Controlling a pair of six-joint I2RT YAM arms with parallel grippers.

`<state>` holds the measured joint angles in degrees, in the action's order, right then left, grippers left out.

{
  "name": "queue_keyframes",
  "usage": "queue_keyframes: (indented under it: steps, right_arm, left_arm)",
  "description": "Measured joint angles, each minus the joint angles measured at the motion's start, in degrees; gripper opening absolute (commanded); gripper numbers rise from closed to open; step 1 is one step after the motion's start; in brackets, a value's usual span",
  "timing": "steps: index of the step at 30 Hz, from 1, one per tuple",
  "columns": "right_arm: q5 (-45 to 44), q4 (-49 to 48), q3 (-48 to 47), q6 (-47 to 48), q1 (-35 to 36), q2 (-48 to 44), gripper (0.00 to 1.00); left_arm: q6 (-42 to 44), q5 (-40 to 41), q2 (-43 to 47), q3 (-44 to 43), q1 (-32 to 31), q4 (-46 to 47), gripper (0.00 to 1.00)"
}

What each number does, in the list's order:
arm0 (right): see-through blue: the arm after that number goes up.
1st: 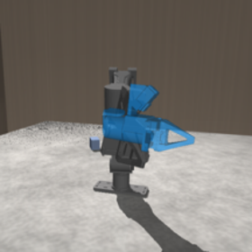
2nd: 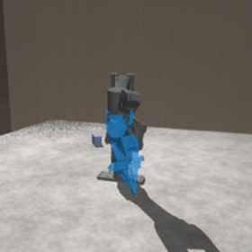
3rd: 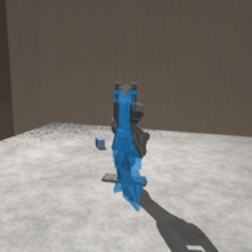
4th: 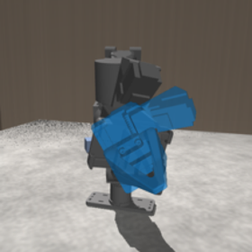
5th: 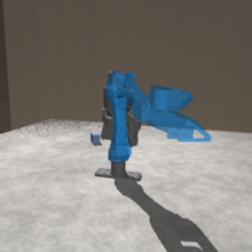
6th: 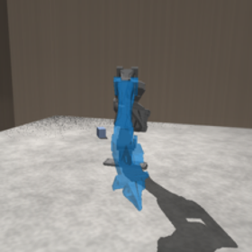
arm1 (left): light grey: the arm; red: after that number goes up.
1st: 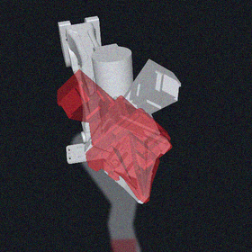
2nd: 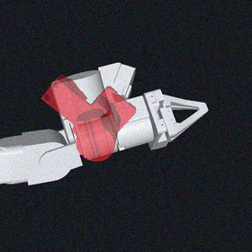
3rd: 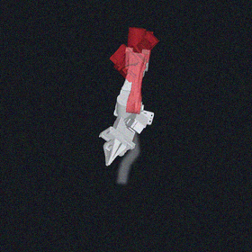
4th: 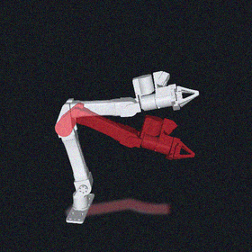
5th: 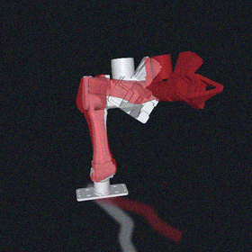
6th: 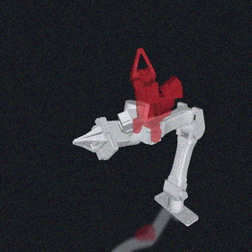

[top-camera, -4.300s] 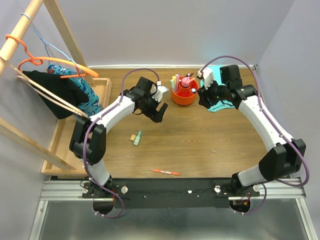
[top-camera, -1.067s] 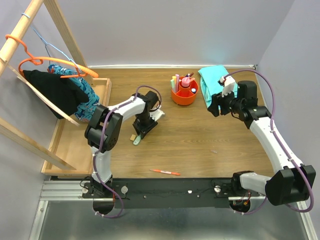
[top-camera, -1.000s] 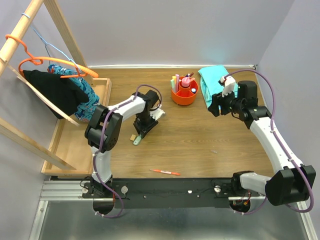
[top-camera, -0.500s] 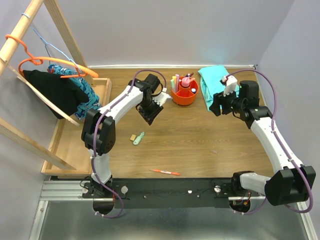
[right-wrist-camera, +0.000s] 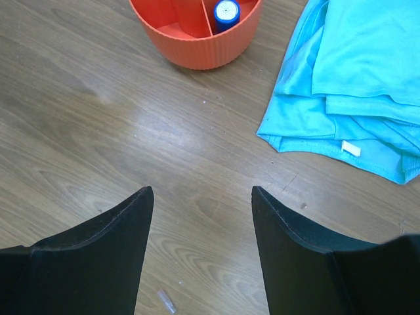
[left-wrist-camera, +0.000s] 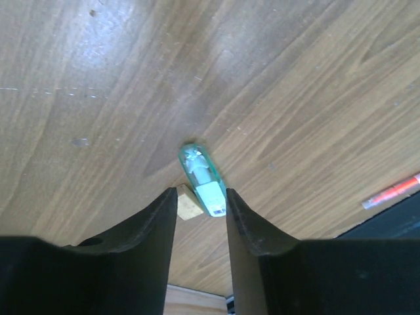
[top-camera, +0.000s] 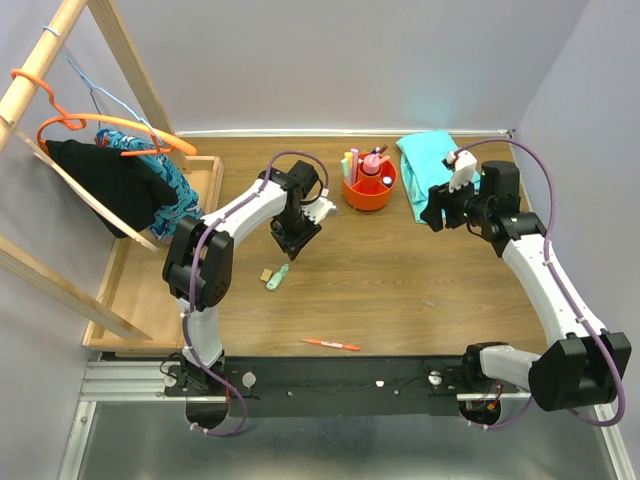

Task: Sort the stationery into containers
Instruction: Pick up the pen from the center of the board.

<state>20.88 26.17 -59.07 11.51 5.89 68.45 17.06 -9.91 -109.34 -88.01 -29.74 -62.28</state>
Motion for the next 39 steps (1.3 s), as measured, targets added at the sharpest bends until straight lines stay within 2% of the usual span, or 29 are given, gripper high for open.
queue_keyframes:
  steps: [7,17,19,20,22,26,32,34,35,39]
  right_arm:
    - [0.00,0.22,0.00,0.11,-0.04,0.00,0.69]
    - [0.00,0.46,0.00,0.50,-0.42,0.00,0.69]
    - [0.00,0.44,0.00,0.50,-0.66,0.00,0.69]
    - [-0.02,0.44,0.00,0.50,-0.76,0.00,0.69]
    - [0.00,0.44,0.00,0.50,-1.05,0.00,0.70]
    - [0.02,0.35,0.11,0.39,-1.75,0.00,0.71]
    - [0.26,0.17,0.90,-0.57,-4.13,-0.20,0.71]
    - [0.28,0.17,0.98,-0.81,-4.63,-0.33,0.71]
    - [0.37,0.15,1.01,-0.94,-4.90,-0.37,0.71]
    - [0.48,0.17,1.03,-1.03,-5.25,-0.61,0.72]
  left_arm:
    - [0.02,2.23,0.35,2.49,0.00,2.32,0.53]
    - [-1.44,7.41,1.62,8.63,0.00,6.03,0.89]
    - [-2.21,8.68,1.90,8.94,0.00,7.28,0.91]
    - [-2.62,9.31,2.03,9.07,0.00,7.89,0.99]
    - [-3.61,11.10,2.32,9.14,0.00,9.11,0.99]
    - [-7.61,20.28,2.34,9.35,-0.74,12.41,0.99]
    - [-11.72,29.70,0.79,4.92,-3.02,12.96,0.99]
    - [-11.78,30.58,0.79,3.74,-3.98,13.03,0.97]
    - [-11.78,30.60,0.79,3.26,-4.28,12.94,0.92]
    - [-10.69,26.60,0.79,2.40,-4.90,12.55,0.84]
